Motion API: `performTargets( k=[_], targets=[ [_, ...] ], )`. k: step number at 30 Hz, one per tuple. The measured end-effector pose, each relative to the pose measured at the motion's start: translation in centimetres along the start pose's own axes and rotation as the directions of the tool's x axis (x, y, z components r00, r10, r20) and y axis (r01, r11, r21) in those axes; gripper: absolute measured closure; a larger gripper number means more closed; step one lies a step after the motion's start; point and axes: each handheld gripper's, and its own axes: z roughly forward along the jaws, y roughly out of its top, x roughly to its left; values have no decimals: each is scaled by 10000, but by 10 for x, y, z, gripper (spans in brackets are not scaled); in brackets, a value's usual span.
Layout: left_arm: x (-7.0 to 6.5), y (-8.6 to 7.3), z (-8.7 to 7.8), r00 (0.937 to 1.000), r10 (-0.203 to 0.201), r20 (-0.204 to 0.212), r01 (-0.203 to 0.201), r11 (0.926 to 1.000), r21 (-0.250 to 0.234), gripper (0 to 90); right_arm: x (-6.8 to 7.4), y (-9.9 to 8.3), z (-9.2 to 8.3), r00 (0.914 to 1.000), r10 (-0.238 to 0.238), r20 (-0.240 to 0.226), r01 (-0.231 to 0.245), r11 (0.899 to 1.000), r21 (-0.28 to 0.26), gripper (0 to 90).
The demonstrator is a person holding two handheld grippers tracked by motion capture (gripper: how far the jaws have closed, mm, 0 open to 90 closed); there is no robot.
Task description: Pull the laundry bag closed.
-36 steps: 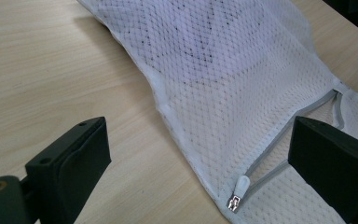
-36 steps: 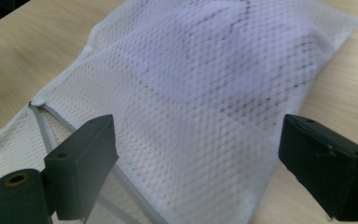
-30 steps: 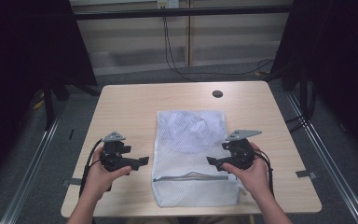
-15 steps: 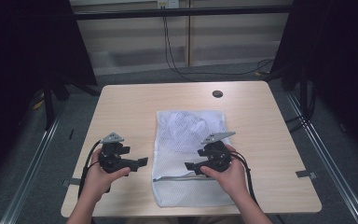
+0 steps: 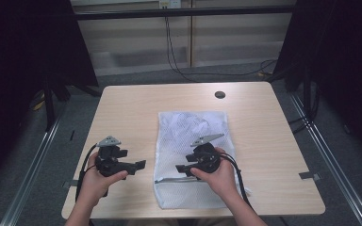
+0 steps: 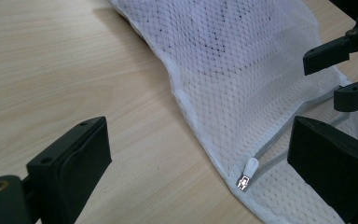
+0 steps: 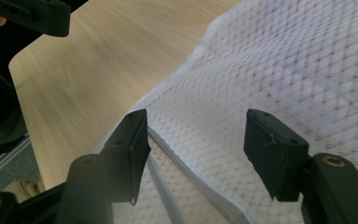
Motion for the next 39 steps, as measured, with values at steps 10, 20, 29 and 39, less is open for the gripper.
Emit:
performTargets(
  k=[10,20,29,39],
  targets=[
    [4,-5,-5,9998,-70,-210,73,9999,156,56,3,2,10,9993,174,-320,-171,9998,87,442],
    [2,-8,-6,9998,-134,-152,137,9997,185,56,8,0,20,9975,544,-442,-530,9981,314,446],
    [5,-11,-7,9997,-184,-165,188,9995,256,57,12,1,34,9935,871,-737,-843,9956,414,450],
    [7,-13,-10,9993,-289,-224,294,9994,203,58,21,1,50,9790,1527,-1351,-1427,9864,811,524]
  ],
)
